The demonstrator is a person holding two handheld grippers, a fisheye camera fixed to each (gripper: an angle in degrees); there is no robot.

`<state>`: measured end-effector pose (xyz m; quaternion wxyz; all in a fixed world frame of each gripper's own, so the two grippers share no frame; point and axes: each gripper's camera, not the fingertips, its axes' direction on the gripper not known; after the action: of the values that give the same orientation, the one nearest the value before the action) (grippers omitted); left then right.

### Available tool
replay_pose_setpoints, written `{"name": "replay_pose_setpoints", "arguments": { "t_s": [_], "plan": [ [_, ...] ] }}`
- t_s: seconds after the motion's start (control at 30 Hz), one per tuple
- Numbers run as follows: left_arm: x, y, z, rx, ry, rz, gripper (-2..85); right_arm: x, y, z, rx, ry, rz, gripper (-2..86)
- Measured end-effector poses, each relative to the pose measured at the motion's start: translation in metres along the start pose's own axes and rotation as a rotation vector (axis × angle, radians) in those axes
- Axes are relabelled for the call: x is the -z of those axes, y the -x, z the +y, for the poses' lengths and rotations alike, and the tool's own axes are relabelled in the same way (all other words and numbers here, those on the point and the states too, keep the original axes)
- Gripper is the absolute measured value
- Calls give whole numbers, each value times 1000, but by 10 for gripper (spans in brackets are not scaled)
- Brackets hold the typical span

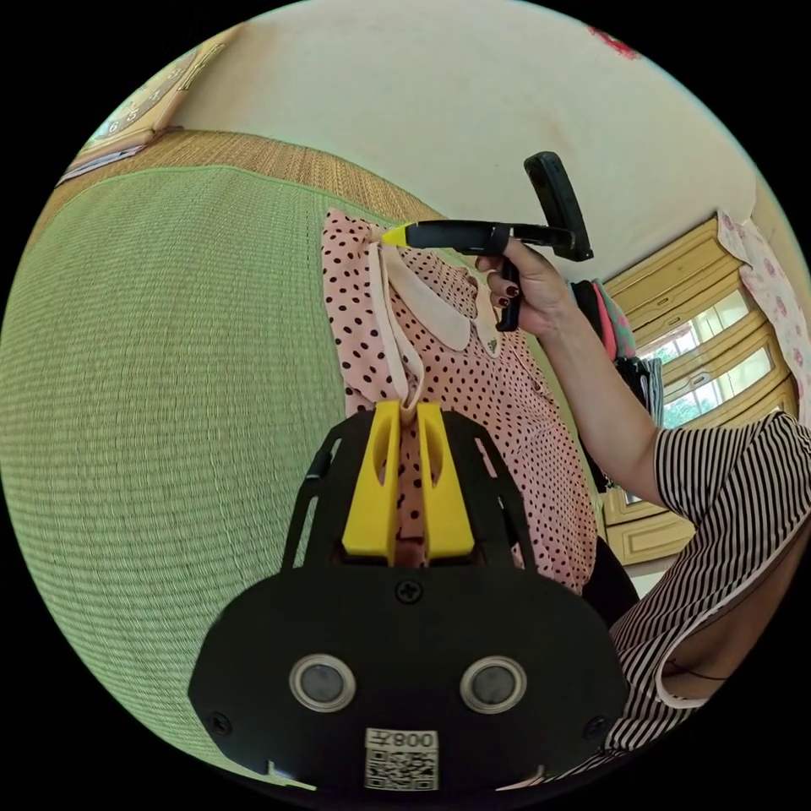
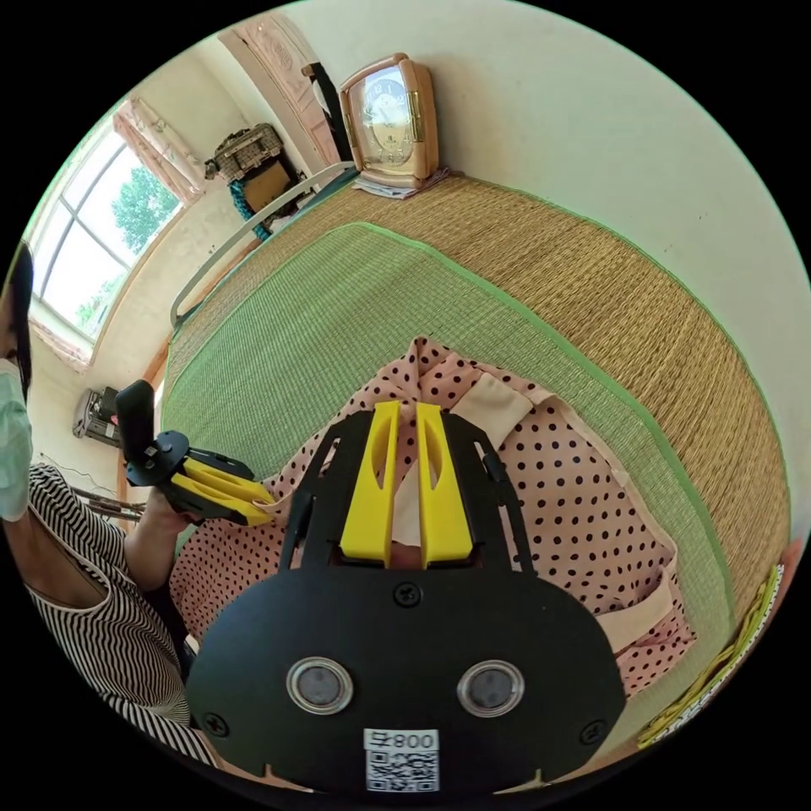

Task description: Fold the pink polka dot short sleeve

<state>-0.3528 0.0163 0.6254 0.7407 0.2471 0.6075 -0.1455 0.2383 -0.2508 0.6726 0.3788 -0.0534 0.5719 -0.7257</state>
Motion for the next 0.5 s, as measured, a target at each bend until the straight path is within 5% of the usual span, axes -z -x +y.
{"name": "replay_pose_setpoints", "arguments": {
  "t_s": [0.5],
  "plan": [
    [-6, -16, 16, -64, -17, 114, 59, -42, 5, -3, 57, 127, 26, 1]
  ]
}}
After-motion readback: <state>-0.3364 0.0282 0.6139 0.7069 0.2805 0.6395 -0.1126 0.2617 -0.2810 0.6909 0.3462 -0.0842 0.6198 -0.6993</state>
